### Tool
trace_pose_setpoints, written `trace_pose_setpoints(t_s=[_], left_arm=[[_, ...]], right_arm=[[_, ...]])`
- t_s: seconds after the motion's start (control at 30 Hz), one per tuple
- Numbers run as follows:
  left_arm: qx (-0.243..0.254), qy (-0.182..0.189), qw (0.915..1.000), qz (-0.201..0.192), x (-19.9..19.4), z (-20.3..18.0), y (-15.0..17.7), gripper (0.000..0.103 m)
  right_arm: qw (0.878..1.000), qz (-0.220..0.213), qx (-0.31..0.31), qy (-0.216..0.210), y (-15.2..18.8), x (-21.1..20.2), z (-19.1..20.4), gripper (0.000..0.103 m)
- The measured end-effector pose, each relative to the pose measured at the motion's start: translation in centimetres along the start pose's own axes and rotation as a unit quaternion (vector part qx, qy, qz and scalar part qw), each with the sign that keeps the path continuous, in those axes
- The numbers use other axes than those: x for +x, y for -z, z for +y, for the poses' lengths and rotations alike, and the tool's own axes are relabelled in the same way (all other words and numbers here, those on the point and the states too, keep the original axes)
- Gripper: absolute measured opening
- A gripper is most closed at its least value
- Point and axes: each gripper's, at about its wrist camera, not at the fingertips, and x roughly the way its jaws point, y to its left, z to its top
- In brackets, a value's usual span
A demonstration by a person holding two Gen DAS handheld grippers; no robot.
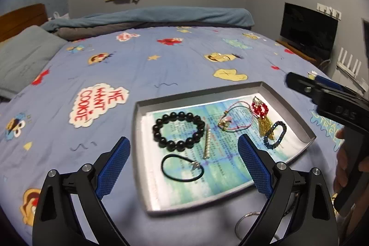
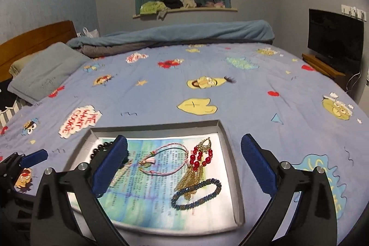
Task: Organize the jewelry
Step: 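Move both tools back over the remaining jewelry beside the box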
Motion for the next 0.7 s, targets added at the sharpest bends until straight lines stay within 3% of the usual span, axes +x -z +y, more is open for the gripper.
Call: trace_pose_setpoints(t_s=[0.37, 0.7], left_arm=[[0.003, -0.025, 0.9997, -0.001, -3.1, 1.1, 1.8, 0.094], [-0.008, -0.011, 0.9999, -0.006, -5.4, 1.8, 3.8, 0.094]], right_arm=[[0.999, -0.043, -0.008, -0.011, 0.4, -5.9, 1.8, 0.097], [1.0, 0.011, 0.004, -0.023, 4.5, -5.7, 0.1, 0.097]])
